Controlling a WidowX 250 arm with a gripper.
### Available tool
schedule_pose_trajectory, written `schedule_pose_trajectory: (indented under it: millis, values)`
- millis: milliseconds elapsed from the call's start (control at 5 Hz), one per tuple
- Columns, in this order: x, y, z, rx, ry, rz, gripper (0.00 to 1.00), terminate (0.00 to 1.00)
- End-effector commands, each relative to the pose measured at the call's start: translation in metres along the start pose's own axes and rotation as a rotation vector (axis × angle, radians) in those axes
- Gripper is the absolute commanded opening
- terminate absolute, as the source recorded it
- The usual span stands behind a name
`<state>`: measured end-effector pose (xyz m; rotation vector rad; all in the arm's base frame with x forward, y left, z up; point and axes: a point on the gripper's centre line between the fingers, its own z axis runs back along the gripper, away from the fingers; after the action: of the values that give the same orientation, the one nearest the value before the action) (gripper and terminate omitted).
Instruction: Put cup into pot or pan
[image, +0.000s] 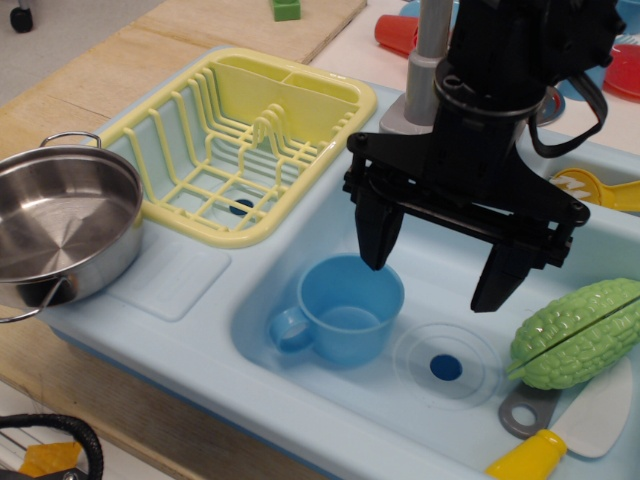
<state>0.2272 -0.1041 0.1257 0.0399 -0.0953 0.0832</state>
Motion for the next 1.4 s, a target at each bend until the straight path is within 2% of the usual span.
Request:
schedule_pose_trajectory:
  millis: [0,400,800,1000,1200]
  values:
    - [0.0,0.0,0.0,0.0,0.0,0.0,1.0,0.0]
    - [-0.004,0.003,-0.022,-0.048,0.001,0.072,1.0,0.0]
    - [-0.001,0.006,-0.053,-0.135,0.039,0.099,1.0,0.0]
    - [-0.001,0.006,-0.057,-0.146,0.041,0.109,0.0,0.0]
    - [-0.003,0.006,-0.057,-0.148,0.034,0.112,0.0,0.0]
